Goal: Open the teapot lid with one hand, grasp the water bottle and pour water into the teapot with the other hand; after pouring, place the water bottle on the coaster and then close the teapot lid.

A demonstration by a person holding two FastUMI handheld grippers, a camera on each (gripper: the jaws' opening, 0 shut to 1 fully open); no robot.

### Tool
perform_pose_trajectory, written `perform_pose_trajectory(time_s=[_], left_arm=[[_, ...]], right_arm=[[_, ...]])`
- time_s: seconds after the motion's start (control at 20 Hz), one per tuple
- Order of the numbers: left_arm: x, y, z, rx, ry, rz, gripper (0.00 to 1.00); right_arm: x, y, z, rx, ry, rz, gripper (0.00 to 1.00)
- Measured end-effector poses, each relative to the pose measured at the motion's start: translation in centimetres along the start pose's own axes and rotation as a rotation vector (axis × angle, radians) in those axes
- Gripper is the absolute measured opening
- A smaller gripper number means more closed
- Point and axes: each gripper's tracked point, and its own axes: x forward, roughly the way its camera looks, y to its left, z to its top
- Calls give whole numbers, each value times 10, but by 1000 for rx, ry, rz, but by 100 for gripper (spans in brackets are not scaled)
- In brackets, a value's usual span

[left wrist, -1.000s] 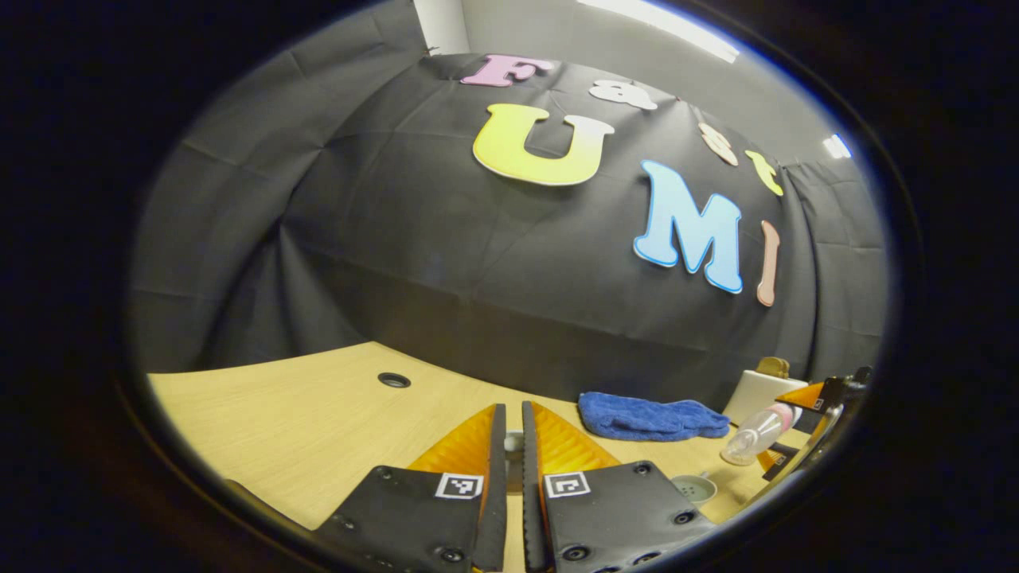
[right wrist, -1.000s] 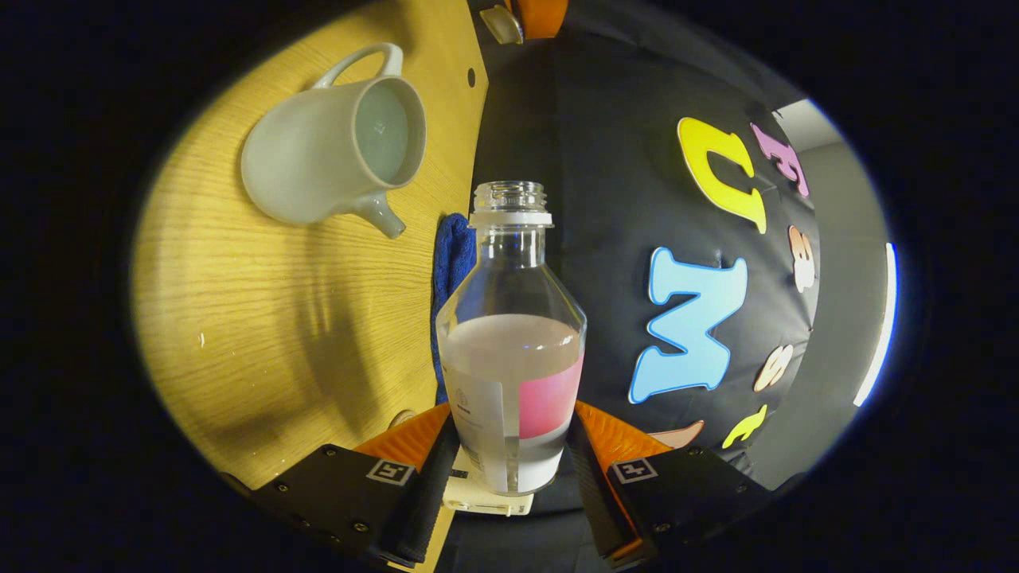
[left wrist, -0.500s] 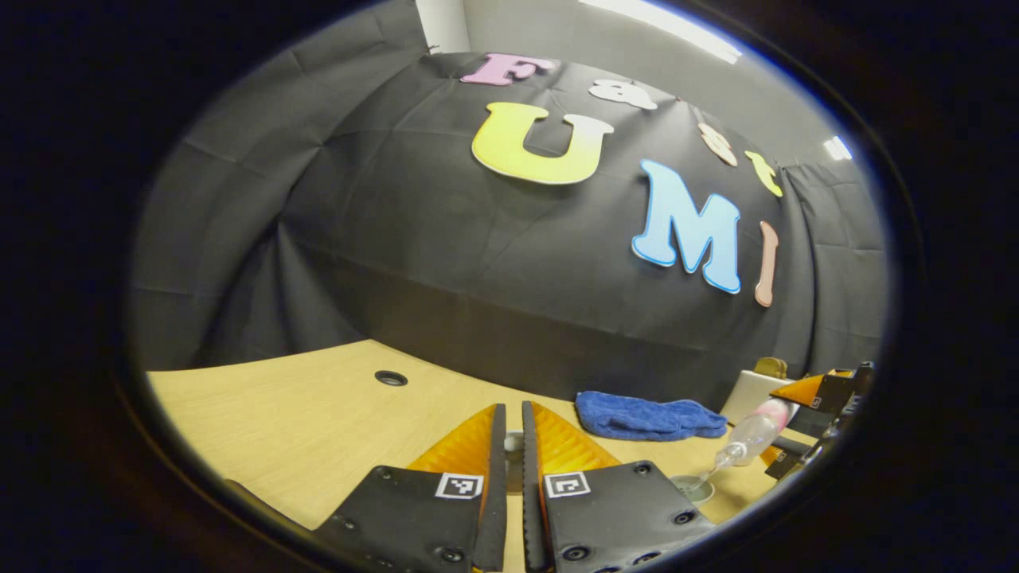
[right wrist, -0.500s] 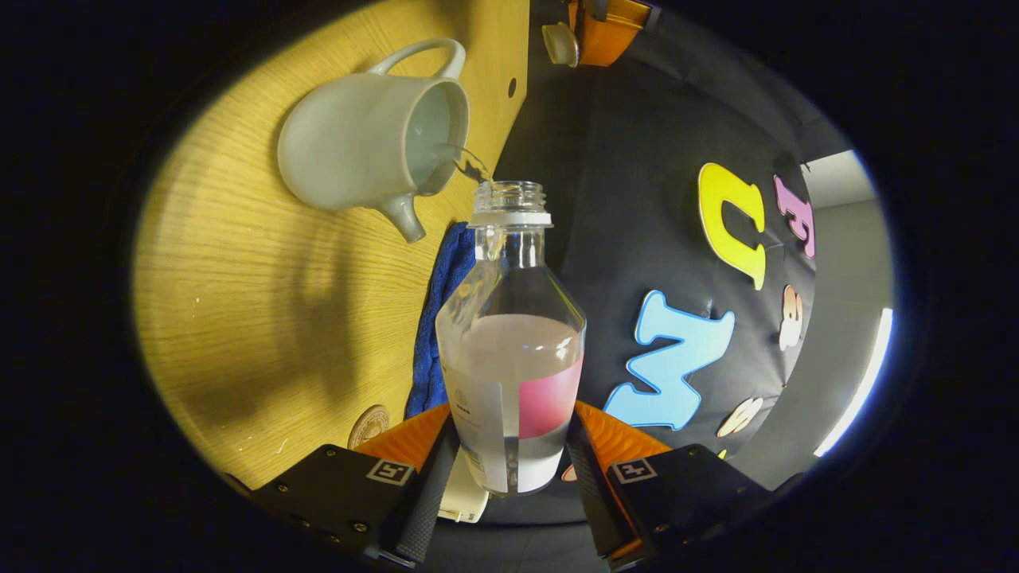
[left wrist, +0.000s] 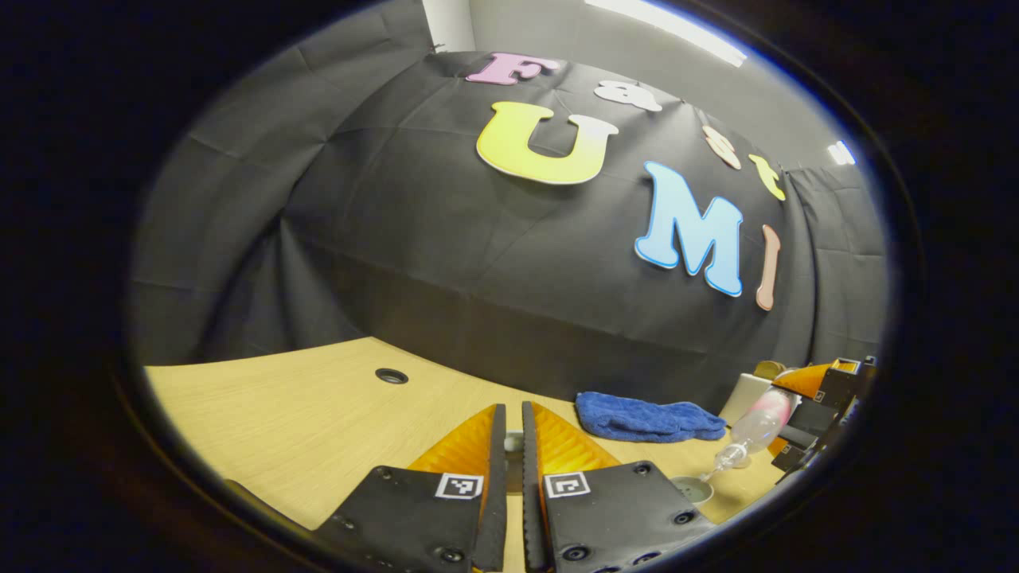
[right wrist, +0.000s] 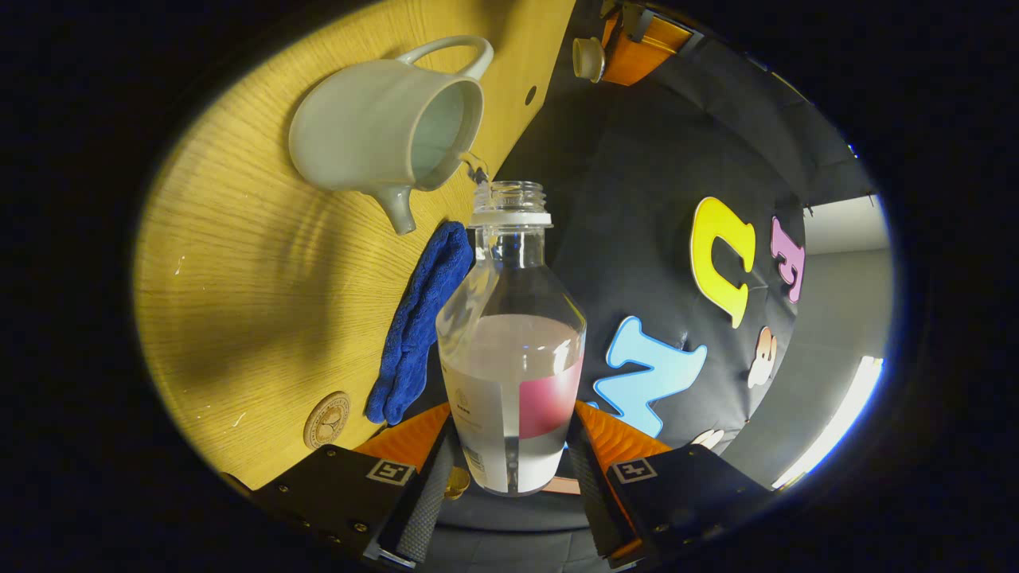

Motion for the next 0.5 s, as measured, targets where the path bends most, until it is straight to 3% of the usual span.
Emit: perform_pose_trajectory(time_s=[0.5], left_arm=[[0,1,1,-20,-7,9,18]], right_arm=[[-4,-23,11,-137,-47,-98,75]])
